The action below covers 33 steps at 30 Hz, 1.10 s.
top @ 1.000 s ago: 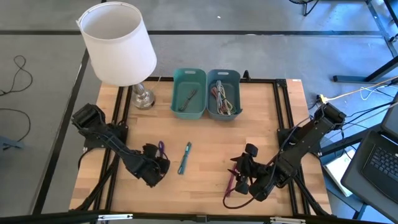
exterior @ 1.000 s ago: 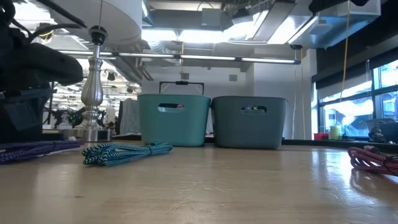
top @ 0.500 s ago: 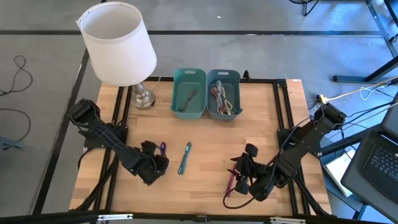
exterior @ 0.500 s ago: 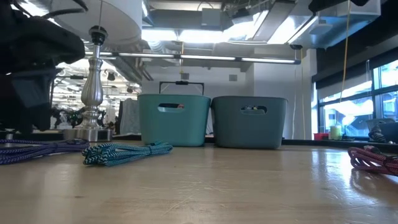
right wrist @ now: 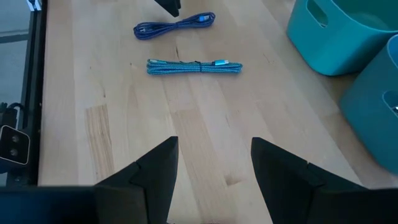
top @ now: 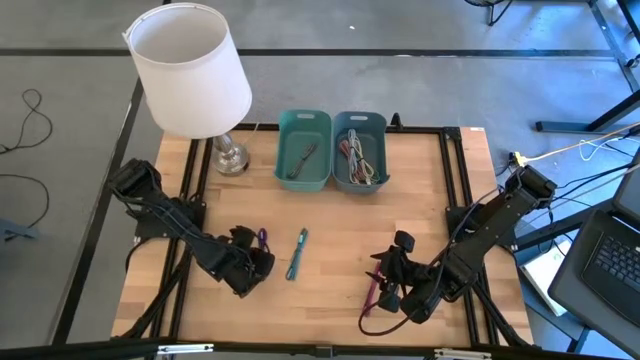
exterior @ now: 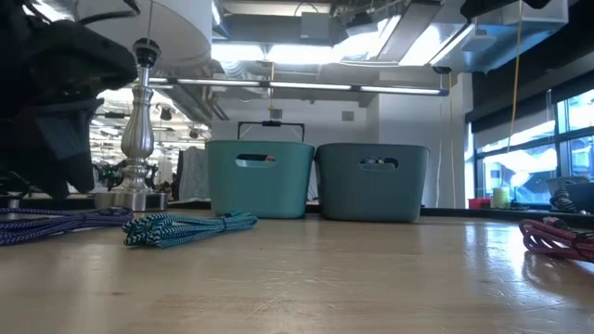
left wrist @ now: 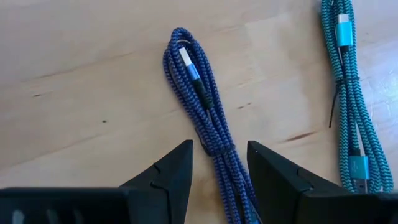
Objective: Pick and place USB-C Cables
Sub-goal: Put the violet and black charger cable into the green bin
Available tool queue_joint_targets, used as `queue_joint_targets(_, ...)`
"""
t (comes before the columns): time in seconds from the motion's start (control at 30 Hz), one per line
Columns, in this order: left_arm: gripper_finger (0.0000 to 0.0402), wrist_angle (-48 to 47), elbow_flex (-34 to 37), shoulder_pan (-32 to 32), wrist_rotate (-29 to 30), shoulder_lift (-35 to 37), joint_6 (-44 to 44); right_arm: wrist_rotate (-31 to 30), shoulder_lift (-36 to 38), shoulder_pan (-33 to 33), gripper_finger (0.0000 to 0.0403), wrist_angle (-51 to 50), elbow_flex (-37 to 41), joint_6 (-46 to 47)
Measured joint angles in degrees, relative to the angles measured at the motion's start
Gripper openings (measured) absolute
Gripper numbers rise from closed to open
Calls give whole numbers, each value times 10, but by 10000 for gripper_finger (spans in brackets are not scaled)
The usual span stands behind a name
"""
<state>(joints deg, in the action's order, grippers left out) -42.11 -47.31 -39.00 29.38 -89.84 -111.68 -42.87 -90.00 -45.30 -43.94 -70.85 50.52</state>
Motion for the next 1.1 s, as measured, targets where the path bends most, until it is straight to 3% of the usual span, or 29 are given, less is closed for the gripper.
queue_joint_targets(0.17, 145, 64, 19, 19, -10, -9, 36, 0, 0, 0, 205, 0, 0, 0)
queue_joint_targets(0.37, 145, 80, 34, 40, -49, -37, 41, 0, 0, 0, 205, 0, 0, 0)
queue_joint_targets(0.5, 141, 79, 37, 43, -38, -43, 67, 0, 0, 0, 205, 0, 0, 0)
queue_joint_targets(0.6, 110, 77, 38, 44, -22, -44, 92, 0, 0, 0, 205, 0, 0, 0)
queue_joint_targets(0.73, 28, 75, 33, 42, -1, -45, 124, -6, 0, 1, 205, 0, 0, -6)
queue_joint_targets(0.83, 20, 72, 20, 37, 29, -46, 157, -12, 0, 2, 205, 0, 0, -13)
queue_joint_targets(0.93, 19, 82, -13, 25, 97, -23, 211, -11, 0, 5, 205, 0, 0, -13)
queue_joint_targets(1.1, 18, 133, -73, 1, 207, 41, 411, -12, 0, 5, 205, 0, 0, -13)
